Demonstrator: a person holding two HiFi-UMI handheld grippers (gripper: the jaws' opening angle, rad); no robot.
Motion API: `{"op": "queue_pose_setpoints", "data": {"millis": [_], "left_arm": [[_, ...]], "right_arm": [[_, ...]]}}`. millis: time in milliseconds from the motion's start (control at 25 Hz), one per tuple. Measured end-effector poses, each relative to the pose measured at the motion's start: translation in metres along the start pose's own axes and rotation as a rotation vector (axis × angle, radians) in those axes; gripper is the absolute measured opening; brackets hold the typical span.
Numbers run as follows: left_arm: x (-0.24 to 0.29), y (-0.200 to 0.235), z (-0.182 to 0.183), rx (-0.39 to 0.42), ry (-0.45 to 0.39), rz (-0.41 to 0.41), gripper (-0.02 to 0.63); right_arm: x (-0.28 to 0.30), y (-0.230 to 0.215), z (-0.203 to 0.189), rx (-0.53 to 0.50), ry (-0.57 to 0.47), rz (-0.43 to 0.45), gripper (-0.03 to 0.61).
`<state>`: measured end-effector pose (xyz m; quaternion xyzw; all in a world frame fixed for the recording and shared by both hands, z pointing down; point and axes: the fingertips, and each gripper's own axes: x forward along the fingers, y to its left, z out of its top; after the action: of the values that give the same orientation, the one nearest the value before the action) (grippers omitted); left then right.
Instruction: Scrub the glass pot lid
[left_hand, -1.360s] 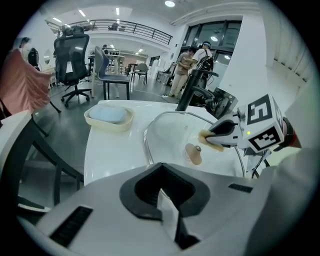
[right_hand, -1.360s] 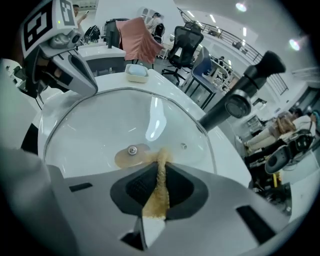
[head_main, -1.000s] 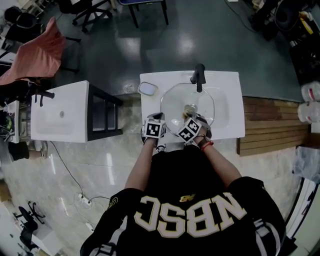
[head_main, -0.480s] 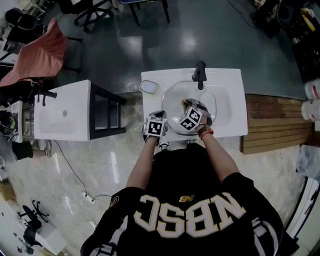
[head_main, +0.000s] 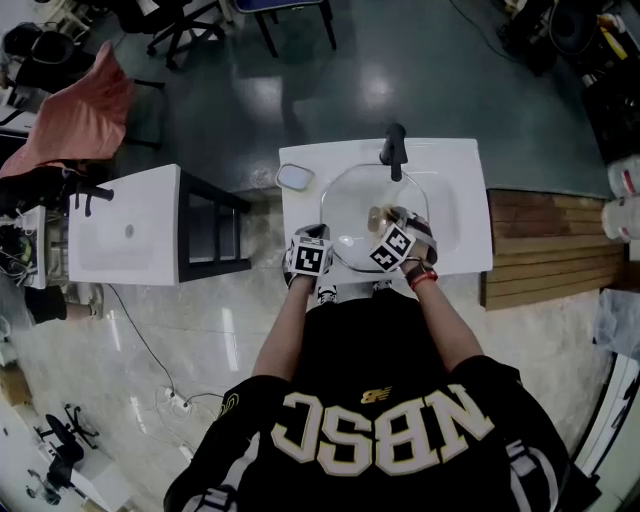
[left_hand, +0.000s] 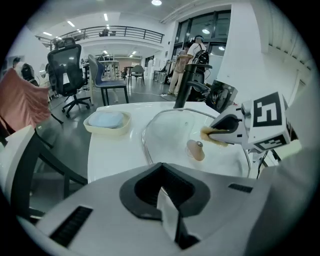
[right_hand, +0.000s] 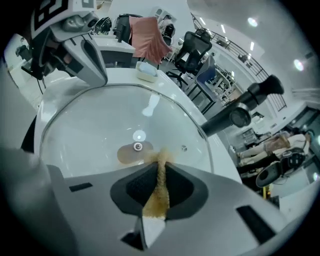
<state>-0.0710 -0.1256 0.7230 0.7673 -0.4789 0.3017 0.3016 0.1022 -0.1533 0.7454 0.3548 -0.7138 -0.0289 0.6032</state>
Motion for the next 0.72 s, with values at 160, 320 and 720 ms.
{"op": "queue_pose_setpoints", "data": {"millis": [160, 320, 720], "left_arm": [[0.000, -0.001, -0.001, 0.017, 0.001, 0.006, 0.015], [0.003, 0.001, 0.000, 0.058, -0.019, 0.029, 0.015], [-0.007, 0.001, 0.001, -0.108, 0.003, -0.051, 0.015]], "right_arm": [[-0.013, 0.036, 0.007, 0.059, -0.064, 0.126, 0.048], [-0.016, 0.063, 0.026, 0.126, -0.103, 0.262, 0.049], [-0.051, 0.029, 0.054, 0.534, -0.264, 0.328, 0.052]]}}
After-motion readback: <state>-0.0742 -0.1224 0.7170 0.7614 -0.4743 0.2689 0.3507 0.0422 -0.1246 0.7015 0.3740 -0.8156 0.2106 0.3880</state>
